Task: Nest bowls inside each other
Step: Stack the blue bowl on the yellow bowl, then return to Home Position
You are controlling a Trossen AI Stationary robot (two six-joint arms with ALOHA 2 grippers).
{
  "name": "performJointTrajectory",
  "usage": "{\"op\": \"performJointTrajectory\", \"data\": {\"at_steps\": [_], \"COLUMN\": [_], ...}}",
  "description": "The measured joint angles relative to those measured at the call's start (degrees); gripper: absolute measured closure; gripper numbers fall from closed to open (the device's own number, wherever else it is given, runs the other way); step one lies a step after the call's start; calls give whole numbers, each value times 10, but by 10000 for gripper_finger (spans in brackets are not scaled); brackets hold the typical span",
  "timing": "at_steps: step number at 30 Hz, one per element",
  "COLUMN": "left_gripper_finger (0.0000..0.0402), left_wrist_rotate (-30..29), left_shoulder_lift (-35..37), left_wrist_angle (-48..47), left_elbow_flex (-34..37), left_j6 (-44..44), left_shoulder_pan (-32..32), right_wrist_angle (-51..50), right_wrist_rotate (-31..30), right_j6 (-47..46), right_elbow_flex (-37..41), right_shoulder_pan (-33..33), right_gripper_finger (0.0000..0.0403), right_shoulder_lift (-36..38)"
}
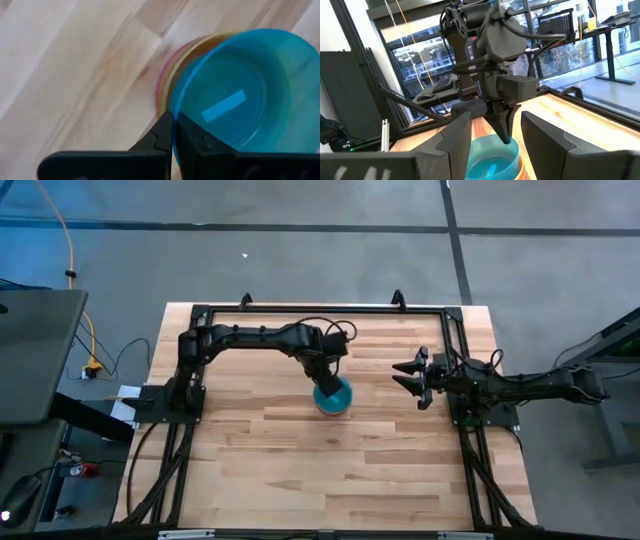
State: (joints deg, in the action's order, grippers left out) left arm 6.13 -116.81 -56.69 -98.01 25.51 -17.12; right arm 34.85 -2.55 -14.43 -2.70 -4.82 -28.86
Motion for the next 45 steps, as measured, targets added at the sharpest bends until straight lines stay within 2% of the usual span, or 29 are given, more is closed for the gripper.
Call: {"op": "performJointTrajectory", "data": {"at_steps": [3, 11, 15, 19, 23, 27, 30, 36, 39, 42, 45], "left_gripper_finger": [401, 401, 383, 339, 274, 212, 186, 180, 180, 181, 180], "left_wrist_rotate": [-16, -15, -12, 3, 10, -17, -29, -38, -4, 3, -33], "left_shoulder_lift": [2, 2, 2, 2, 2, 2, 2, 4, 20, 60, 100], "left_wrist_angle": [-5, 1, 9, 19, 36, 45, 45, 44, 60, 129, 203], "left_elbow_flex": [0, 0, 0, 0, 0, 0, 0, 1, -6, -10, -10], "left_j6": [-3, -13, -13, -17, -17, -18, -18, -40, -80, -135, -193], "left_shoulder_pan": [4, 4, 4, 4, 6, 7, 7, 7, 8, 20, 33], "right_wrist_angle": [-1, -14, -17, -19, -22, -27, -31, -47, -53, -47, -40], "right_wrist_rotate": [0, 0, 0, 0, 0, 0, 0, 0, 0, -5, -36], "right_j6": [3, -1, -4, -5, -6, -7, -11, -11, -10, 0, 24], "right_elbow_flex": [0, 0, 0, 0, 0, 0, 0, 0, 0, 0, 3], "right_shoulder_pan": [0, 0, 0, 0, 0, 0, 0, 0, 0, 0, 0], "right_gripper_finger": [238, 238, 238, 238, 238, 238, 238, 238, 238, 238, 238], "right_shoulder_lift": [0, 0, 0, 0, 0, 0, 0, 0, 0, 0, -1]}}
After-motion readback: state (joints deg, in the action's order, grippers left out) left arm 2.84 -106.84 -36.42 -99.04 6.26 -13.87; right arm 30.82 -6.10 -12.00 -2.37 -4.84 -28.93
